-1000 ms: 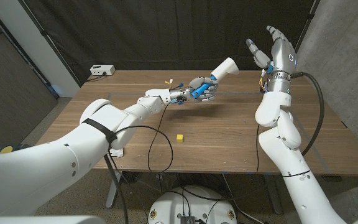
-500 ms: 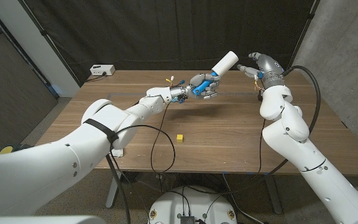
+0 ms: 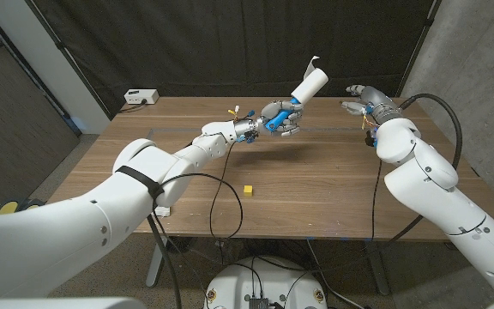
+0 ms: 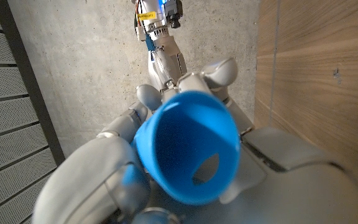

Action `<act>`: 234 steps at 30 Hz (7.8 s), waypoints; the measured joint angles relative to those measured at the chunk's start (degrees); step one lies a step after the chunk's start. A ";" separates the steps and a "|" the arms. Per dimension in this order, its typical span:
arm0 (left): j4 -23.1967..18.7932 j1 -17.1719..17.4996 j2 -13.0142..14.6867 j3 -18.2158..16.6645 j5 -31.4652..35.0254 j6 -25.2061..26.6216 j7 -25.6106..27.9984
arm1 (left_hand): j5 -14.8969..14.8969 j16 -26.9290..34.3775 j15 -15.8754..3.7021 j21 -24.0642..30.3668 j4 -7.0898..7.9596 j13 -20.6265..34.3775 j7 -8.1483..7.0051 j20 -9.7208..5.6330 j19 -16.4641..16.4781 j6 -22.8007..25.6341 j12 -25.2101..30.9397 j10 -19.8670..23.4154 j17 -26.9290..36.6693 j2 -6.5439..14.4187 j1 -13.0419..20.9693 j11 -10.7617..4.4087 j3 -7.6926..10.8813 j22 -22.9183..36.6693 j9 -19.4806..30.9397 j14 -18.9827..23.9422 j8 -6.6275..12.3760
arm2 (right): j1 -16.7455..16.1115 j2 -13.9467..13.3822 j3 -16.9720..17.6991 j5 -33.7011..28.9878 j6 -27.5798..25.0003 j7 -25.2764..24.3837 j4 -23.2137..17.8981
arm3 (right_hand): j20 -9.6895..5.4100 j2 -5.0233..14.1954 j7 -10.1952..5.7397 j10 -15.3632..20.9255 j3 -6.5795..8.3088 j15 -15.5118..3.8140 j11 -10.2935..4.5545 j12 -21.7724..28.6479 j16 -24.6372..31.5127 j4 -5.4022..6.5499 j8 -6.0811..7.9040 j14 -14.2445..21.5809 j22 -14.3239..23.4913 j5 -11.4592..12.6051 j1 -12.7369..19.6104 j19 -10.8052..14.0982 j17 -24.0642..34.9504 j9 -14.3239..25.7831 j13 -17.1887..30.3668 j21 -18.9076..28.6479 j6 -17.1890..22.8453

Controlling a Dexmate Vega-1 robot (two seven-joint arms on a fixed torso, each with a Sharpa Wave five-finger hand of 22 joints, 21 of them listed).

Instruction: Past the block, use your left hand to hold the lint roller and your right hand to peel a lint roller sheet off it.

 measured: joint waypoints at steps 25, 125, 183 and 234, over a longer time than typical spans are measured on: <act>-18.01 8.08 11.06 5.51 4.19 -2.07 13.97 | 0.00 0.09 0.01 0.00 0.00 -0.04 -0.02 0.01 0.01 0.02 0.15 0.00 -0.68 0.00 0.00 0.00 0.00 -0.14 -1.02 0.00 0.84 | -5.47 8.32 -1.85 0.18 26.96 -42.82 14.54 | 2.10 -4.98 1.41 4.43 -4.20 -0.27 1.42 1.19 1.45 -0.23 -0.37 6.77 0.18 -2.22 -5.23 5.18 -1.17 0.06 0.12 0.28 3.36; -54.73 4.95 27.25 18.61 5.84 25.35 28.61 | 0.00 1.78 0.02 0.00 -0.16 0.00 -0.12 -0.11 0.70 0.12 0.18 0.21 -1.48 0.13 -0.12 0.21 0.16 -0.49 -2.00 0.01 2.16 | 5.65 11.57 -24.01 -42.72 -3.70 -50.21 31.49 | -2.08 -7.41 -5.03 5.03 -0.79 -0.36 -5.56 -1.22 -3.32 -3.16 -2.02 8.48 0.04 4.30 1.65 8.11 -1.84 -0.35 -1.21 -1.28 3.05; -47.50 2.72 24.60 18.85 6.24 22.86 24.82 | 0.00 1.63 0.02 0.00 0.00 0.00 -0.13 -0.29 0.92 0.13 0.18 0.20 -1.33 0.13 -0.13 0.20 0.00 -0.44 -2.37 0.01 2.82 | 12.61 12.00 -30.13 -49.67 -4.30 -40.56 38.93 | -3.65 -5.79 -6.77 12.63 -4.05 -0.38 -8.18 1.22 -0.69 -3.06 2.25 11.64 0.01 7.58 7.04 9.91 -0.07 -0.19 -2.49 -2.88 12.48; -70.70 -1.92 32.59 25.83 20.66 41.78 37.58 | 0.00 1.63 0.02 0.00 0.17 0.00 0.00 -0.10 0.90 0.00 0.18 0.20 -1.66 0.13 -0.13 0.20 -0.17 -0.24 -2.56 0.01 3.06 | 10.39 10.78 -29.32 -54.50 -9.39 -31.95 37.11 | -3.42 -6.79 -6.74 6.31 -4.30 -0.35 -7.73 -1.22 -3.32 -2.07 -1.35 10.91 0.02 6.19 7.52 9.44 -1.05 -0.46 -4.20 -3.17 5.58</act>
